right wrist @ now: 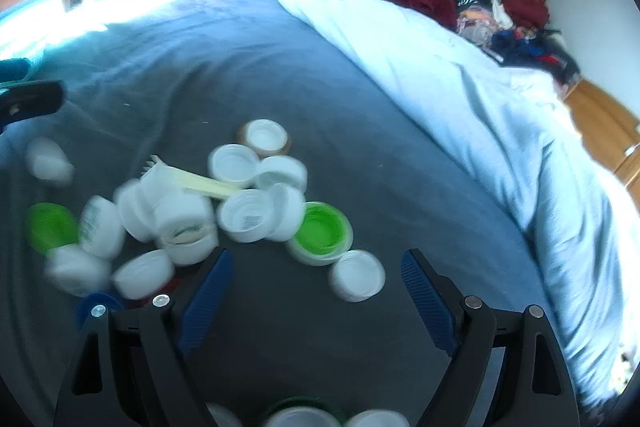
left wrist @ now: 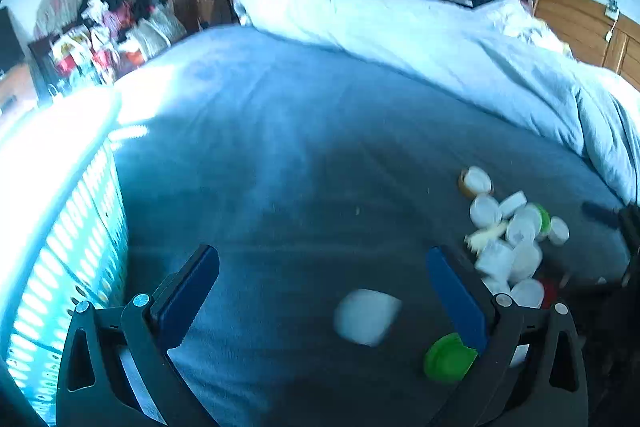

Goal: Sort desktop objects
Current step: 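Grasp a white bottle cap with the left tool while the right tool grasps another white cap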

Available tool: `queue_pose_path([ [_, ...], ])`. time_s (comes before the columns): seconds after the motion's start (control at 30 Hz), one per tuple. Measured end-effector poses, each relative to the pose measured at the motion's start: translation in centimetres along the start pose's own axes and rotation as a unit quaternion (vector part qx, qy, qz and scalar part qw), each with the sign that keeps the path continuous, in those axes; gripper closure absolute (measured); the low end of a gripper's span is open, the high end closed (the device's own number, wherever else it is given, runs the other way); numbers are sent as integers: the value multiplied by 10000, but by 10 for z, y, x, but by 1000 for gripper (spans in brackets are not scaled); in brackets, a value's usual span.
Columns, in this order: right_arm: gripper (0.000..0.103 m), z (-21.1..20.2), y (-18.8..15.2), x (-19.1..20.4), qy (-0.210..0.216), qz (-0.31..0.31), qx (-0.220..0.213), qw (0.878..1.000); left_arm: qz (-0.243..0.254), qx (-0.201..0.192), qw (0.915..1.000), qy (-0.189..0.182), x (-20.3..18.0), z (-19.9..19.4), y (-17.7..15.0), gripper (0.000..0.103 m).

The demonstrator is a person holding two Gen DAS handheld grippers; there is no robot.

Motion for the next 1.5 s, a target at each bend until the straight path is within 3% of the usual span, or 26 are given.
queue_pose_path([
  [0.13, 13, -26, -18, -56, -243, 499, -135, 9984, 190, 28, 9997, -129, 3, -5, 4, 2],
  [0.33, 9, -35, -67, -89, 232, 973, 373, 9943, -37, -116, 9998, -131, 20, -18, -4, 2],
  [0.4, 4, -33, -68, -95, 354, 1148, 410, 9919, -4, -144, 9999, 43, 17, -15, -4, 2],
  [0.5, 0, -3, -83, -97, 852, 1381, 1142, 9801, 32, -65, 9993, 368, 17, -2, -9, 2],
  [0.6, 0, -3, -84, -104, 1051, 1573, 1044, 9764, -71, 33, 9988, 491, 23, 9, -9, 2],
  [0.7, 0, -5, -84, -100, 968, 1455, 1052, 9790, 32, 57, 9971, 757, 21, 20, -6, 2],
  [0.83, 0, -5, -86, -107, 1173, 1663, 1021, 9737, 46, 610, 9938, 932, 24, 46, -10, 3],
  [0.87, 0, -6, -85, -106, 1228, 1719, 979, 9725, 24, 632, 9943, 857, 26, 47, -10, 5],
  [0.93, 4, -18, -87, -114, 1194, 1803, 821, 9729, 33, 578, 9966, 584, 26, 43, -10, 37],
  [0.97, 7, -27, -88, -115, 1146, 1772, 708, 9749, 103, 529, 9970, 560, 24, 40, -12, 44],
  [1.0, 8, -36, -87, -114, 1140, 1745, 591, 9762, 201, 463, 9975, 500, 20, 35, -13, 64],
  [1.03, 8, -46, -85, -113, 1200, 1751, 456, 9761, 280, 429, 9977, 452, 16, 32, -14, 76],
  [1.2, 10, -68, -75, -86, 1753, 1453, 172, 9736, 124, 219, 9993, -284, 9, 10, -13, 76],
  [1.27, 26, -51, -72, -73, 1762, 1162, 400, 9767, 169, 160, 9987, -443, 3, 1, -16, 76],
  [1.33, 34, -41, -76, -63, 1791, 935, 573, 9777, 210, 171, 9978, -612, -3, -2, -19, 76],
  [1.5, 34, -25, -74, -53, 1667, 413, 703, 9826, 257, 272, 9965, -747, -14, 1, -19, 76],
])
Point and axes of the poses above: each gripper's, at about its wrist camera, not at the fingertips, and z roughly the way its jaws point, x to its left, y to its top, the point moved 3 cm from there along z, roughly the way its jaws point
